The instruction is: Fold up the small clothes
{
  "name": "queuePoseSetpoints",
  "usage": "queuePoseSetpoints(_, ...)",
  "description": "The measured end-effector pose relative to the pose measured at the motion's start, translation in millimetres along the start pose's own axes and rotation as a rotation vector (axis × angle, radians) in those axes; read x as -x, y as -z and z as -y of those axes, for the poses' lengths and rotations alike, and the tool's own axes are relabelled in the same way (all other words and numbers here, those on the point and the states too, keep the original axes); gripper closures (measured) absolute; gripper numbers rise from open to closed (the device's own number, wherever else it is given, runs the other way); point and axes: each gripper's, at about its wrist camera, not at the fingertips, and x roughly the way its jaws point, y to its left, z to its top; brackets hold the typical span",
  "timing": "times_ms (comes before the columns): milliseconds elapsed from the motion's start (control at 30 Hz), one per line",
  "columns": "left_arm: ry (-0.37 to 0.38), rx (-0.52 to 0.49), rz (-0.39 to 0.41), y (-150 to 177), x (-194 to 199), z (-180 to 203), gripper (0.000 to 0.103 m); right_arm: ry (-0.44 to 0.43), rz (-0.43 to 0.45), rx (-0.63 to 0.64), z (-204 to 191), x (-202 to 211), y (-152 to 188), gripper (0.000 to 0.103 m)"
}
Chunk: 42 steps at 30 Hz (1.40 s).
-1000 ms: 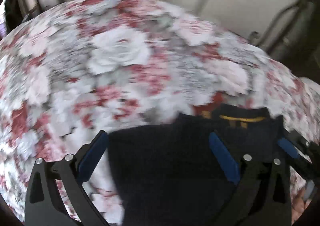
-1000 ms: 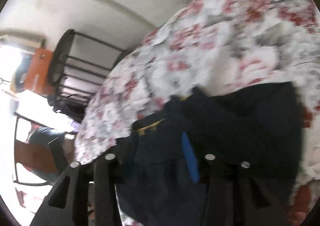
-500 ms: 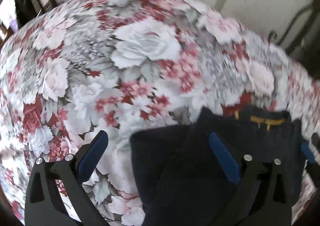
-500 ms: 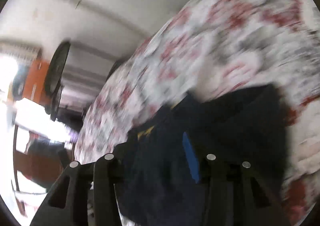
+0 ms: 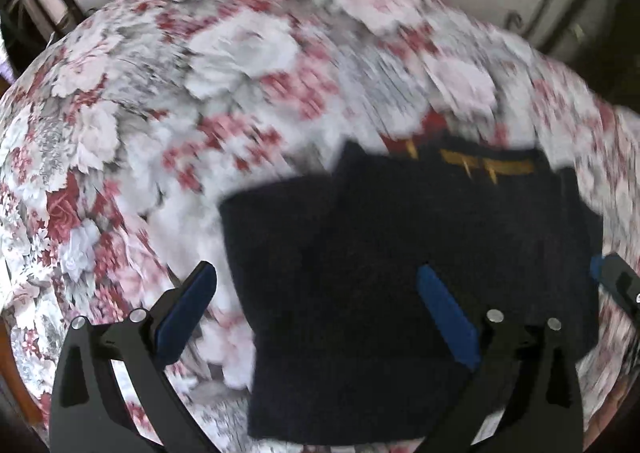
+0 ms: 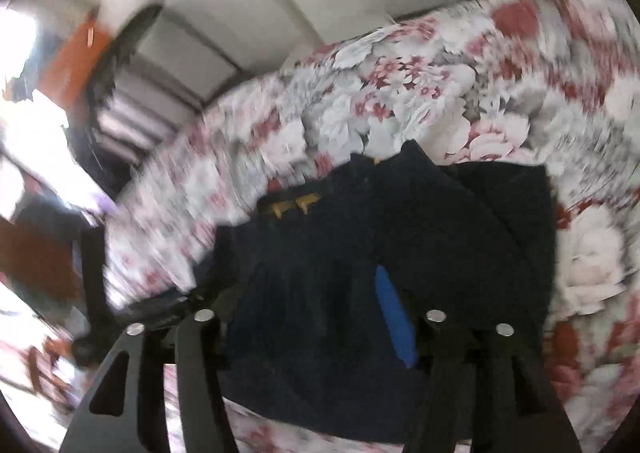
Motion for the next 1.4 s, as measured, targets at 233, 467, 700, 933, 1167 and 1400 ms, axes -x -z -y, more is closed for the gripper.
queuePoseSetpoints(233,-0.146,-0.147,-0.081,37,-48,31,0.004,0.197,-0.181,0.084,8,-29,26,0.030)
queuePoseSetpoints(467,-0.096,-0.064,-0.062,47,-5,10,0.005,0.137,-0.087,0.046,-1,27,30,0.025)
queuePoseSetpoints(700,-0.165,0.000,-0.189,103,-38,3,0.004,0.323,-0.311,0.090,-5,-29,98,0.016)
queuePoseSetpoints(933,-0.103,0.027,-0.001,160,56,-10,0.005,0.227,-0.095,0.081,-56,40,110,0.004)
queuePoseSetpoints(1167,-0.139,0.019,0.025,244,127,-39,0.005,0.159,-0.145,-0.135,-35,65,162,0.004)
queuePoseSetpoints(1400,-0.196,-0.041,0.143,309,181,-39,0.005,0.142,-0.088,-0.169,-31,96,193,0.004)
